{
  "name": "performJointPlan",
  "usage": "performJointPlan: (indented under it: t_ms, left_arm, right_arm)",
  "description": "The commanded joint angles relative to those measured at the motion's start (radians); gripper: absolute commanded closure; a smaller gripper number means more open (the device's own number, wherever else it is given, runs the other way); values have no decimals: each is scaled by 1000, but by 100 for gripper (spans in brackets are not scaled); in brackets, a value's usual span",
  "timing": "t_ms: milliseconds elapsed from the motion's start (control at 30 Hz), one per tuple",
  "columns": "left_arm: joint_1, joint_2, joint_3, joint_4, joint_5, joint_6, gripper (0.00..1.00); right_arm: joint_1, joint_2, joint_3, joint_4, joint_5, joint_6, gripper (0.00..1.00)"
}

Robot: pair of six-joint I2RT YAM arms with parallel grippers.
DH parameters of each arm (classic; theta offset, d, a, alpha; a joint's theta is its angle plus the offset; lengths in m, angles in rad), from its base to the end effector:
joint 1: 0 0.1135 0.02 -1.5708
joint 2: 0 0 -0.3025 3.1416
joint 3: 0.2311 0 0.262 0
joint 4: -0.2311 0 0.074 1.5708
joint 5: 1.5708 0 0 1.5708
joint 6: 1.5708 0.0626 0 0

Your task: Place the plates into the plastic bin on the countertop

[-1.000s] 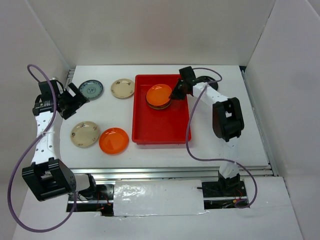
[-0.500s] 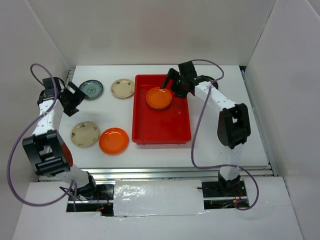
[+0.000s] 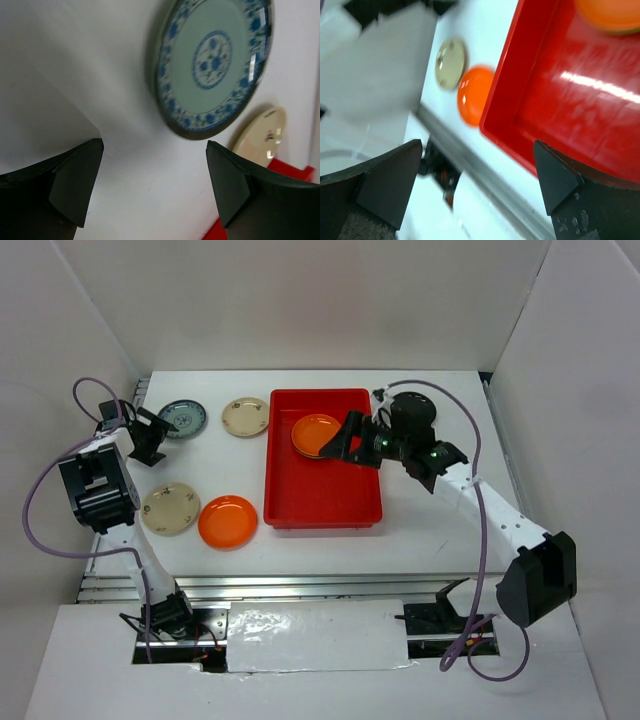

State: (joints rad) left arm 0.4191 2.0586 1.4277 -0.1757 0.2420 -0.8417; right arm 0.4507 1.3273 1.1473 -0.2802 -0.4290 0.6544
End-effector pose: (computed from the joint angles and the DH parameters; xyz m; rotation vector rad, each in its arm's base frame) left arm 0.4595 0.1883 0.1814 -1.3196 2.0072 -0.4875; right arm 0.2821 0.1655 0.3623 -0.0707 2.1758 1.1025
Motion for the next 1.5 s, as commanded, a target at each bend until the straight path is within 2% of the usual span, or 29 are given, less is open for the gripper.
performJointPlan:
  t_ms: [0, 67, 133, 167, 267, 300, 367, 400, 433, 533, 567, 633, 767, 900, 933, 1033, 1133, 1167, 1300, 1400, 1467]
  left_arm:
    - [15, 72, 66, 107, 8, -30, 1]
    - [9, 104, 127, 39, -29, -24, 2]
    - [3, 136, 170, 7, -53, -13, 8]
    - [0, 158, 183, 5, -73, -1, 16]
    - [-9, 198, 237, -41, -99, 15, 22]
    - [-14, 207, 247, -45, -110, 19, 29]
    - [-19, 224, 255, -50, -115, 21, 32]
    - [-22, 230, 257, -45, -121, 21, 39]
    - [-28, 235, 261, -50, -127, 21, 43]
    - [-40, 247, 266, -67, -145, 20, 90]
    - [-40, 241, 263, -70, -148, 21, 100]
    - [-51, 224, 261, -84, -182, 21, 100]
    - [-92, 67, 301, -143, -305, 12, 100]
    - [-212, -150, 335, -211, -521, 3, 100]
    - [-236, -229, 327, -200, -552, 13, 100]
    - [-331, -316, 329, -192, -558, 56, 100]
    - [-410, -295, 373, -188, -433, 114, 100]
    - [-457, -269, 437, -200, -321, 122, 100]
    - [-549, -105, 603, -314, -154, 151, 100]
    - [-603, -9, 661, -338, -95, 159, 100]
    - [-631, 50, 662, -325, -54, 156, 100]
  right_arm:
    - [-4, -29, -72, 157, -243, 8, 0]
    - [-1, -52, -86, 153, -249, 7, 0]
    - [-7, -94, -106, 151, -237, 8, 0]
    - [-15, -124, -116, 153, -235, 10, 0]
    - [-27, -161, -124, 151, -247, 10, 0]
    - [-38, -181, -127, 148, -251, 8, 0]
    - [-47, -204, -133, 145, -261, 8, 0]
    - [-50, -212, -135, 144, -267, 10, 0]
    - [-59, -217, -136, 144, -272, 13, 0]
    - [-75, -240, -139, 136, -287, 14, 0]
    - [-78, -250, -139, 134, -289, 14, 0]
    - [-87, -260, -135, 125, -298, 13, 0]
    - [-101, -296, -133, 105, -286, 2, 0]
    - [-116, -309, -135, 85, -269, -6, 0]
    - [-124, -310, -139, 76, -258, -4, 0]
    - [-164, -333, -164, 67, -200, 7, 0]
    - [-231, -343, -191, 56, -163, 28, 0]
    - [-271, -346, -199, 55, -163, 33, 0]
    - [-366, -353, -222, 47, -203, 41, 0]
    - [-421, -353, -222, 33, -244, 16, 0]
    - [-524, -323, -196, -25, -258, -21, 0]
